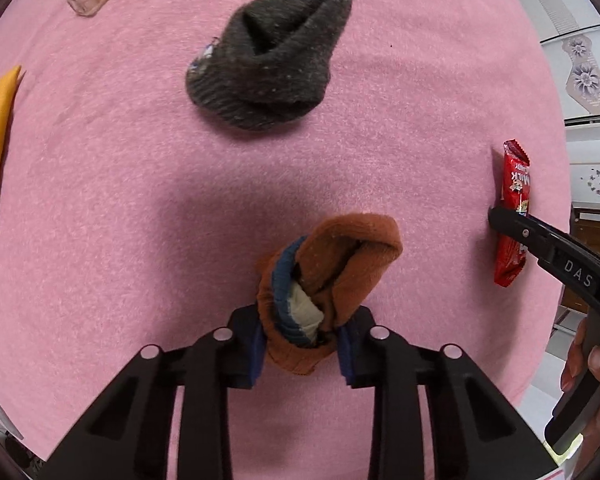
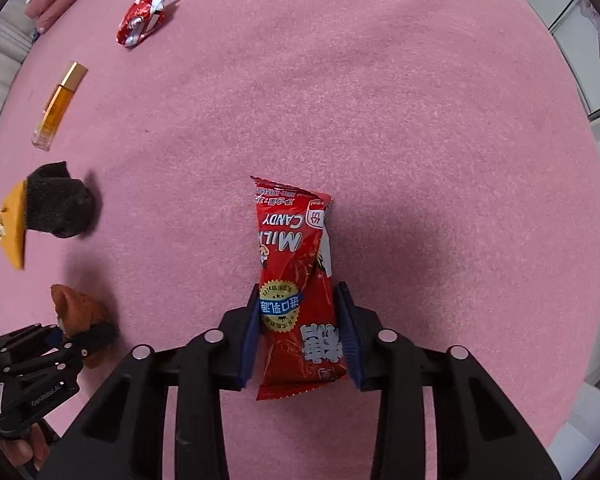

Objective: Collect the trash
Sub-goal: 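Grasp the orange sock with the left tool while the right tool grasps the red Milk Candy wrapper, then carry the orange sock and red wrapper with both tools over the gold bin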

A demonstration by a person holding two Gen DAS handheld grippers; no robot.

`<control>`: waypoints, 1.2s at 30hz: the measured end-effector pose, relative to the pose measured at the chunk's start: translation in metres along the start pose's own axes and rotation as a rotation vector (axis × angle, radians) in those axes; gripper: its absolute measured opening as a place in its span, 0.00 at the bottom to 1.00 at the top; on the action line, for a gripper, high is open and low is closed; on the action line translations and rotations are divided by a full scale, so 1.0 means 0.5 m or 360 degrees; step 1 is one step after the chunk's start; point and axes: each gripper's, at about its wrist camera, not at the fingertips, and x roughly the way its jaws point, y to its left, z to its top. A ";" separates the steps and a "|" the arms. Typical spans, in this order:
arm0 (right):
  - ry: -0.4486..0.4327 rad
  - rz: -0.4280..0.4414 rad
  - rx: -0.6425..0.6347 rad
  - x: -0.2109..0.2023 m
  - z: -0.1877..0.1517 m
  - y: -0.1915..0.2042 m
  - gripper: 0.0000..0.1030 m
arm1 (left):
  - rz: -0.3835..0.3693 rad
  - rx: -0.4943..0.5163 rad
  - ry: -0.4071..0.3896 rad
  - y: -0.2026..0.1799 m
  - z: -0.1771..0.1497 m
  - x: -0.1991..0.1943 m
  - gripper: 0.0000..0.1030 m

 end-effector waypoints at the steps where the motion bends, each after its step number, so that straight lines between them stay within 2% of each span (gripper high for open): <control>1: 0.0000 0.0002 -0.0006 -0.004 -0.007 0.002 0.32 | -0.0002 0.0001 -0.0001 0.000 -0.004 -0.003 0.27; 7: 0.0012 0.0050 0.0002 -0.045 -0.066 0.005 0.31 | -0.0083 -0.0033 0.0005 -0.005 -0.046 -0.033 0.27; 17: -0.0031 0.0091 -0.0102 -0.162 -0.231 0.045 0.31 | -0.0180 0.0040 0.0011 -0.052 -0.196 -0.102 0.27; 25: -0.0114 0.0090 -0.0177 -0.254 -0.375 0.060 0.32 | -0.0239 0.0175 -0.0025 -0.088 -0.321 -0.161 0.27; 30: -0.0163 0.0122 -0.0119 -0.301 -0.469 0.050 0.32 | -0.0253 0.0310 -0.0009 -0.128 -0.412 -0.178 0.27; 36: -0.0215 0.0136 0.0017 -0.336 -0.540 0.013 0.32 | -0.0282 0.0490 0.0061 -0.185 -0.494 -0.178 0.27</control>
